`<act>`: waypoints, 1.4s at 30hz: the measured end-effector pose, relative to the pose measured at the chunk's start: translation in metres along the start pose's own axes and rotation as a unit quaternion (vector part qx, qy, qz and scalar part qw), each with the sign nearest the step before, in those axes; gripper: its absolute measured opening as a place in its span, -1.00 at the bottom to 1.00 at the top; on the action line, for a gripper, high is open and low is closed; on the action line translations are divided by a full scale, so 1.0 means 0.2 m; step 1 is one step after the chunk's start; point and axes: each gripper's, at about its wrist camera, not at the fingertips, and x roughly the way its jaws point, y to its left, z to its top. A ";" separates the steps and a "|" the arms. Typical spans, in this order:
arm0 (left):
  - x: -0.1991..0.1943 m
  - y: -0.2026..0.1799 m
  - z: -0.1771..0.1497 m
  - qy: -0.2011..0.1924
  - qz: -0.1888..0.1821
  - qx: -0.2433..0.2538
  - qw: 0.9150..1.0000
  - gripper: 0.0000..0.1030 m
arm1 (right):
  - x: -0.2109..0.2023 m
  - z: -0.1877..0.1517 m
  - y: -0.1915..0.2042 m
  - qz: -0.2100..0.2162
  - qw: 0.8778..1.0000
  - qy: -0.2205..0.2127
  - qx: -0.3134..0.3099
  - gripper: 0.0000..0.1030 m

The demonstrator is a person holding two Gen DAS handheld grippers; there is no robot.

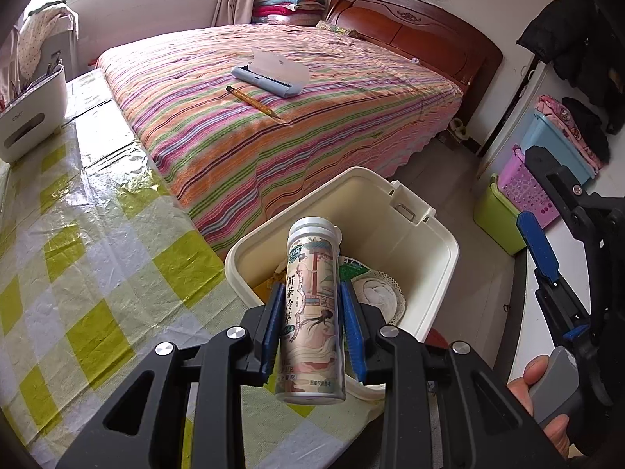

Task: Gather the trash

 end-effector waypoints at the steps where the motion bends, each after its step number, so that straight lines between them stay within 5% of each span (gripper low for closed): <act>1: 0.02 0.00 0.01 0.003 -0.001 0.000 1.000 -0.45 | 0.00 0.00 0.00 0.000 1.000 -0.002 0.002 0.40; 8: 0.09 0.00 0.05 0.003 -0.009 -0.013 1.000 -0.37 | -0.04 0.02 -0.02 0.002 1.000 -0.027 0.010 0.42; 11: 0.08 -0.01 0.06 -0.003 -0.017 -0.020 1.000 0.35 | -0.04 0.02 -0.02 0.003 0.999 -0.031 0.008 0.43; 12: 0.07 -0.01 0.06 -0.007 -0.016 -0.020 1.000 0.41 | -0.04 0.02 -0.02 0.002 0.999 -0.032 0.007 0.43; 20: -0.13 0.11 -0.04 -0.062 0.108 -0.028 0.992 0.44 | -0.02 -0.04 0.07 0.012 0.999 -0.009 -0.040 0.53; 29: -0.45 0.42 -0.34 -0.099 0.261 -0.117 0.953 0.45 | 0.01 -0.23 0.28 0.046 0.987 0.087 -0.129 0.75; 33: -0.57 0.43 -0.47 -0.105 0.291 -0.128 0.942 0.45 | -0.09 -0.33 0.37 0.058 0.973 0.127 -0.184 0.87; 38: -0.67 0.38 -0.55 -0.107 0.290 -0.127 0.942 0.45 | -0.19 -0.40 0.46 0.080 0.955 0.187 -0.218 0.87; 42: -0.74 0.34 -0.58 -0.114 0.294 -0.127 0.940 0.45 | -0.25 -0.41 0.49 0.074 0.951 0.189 -0.232 0.87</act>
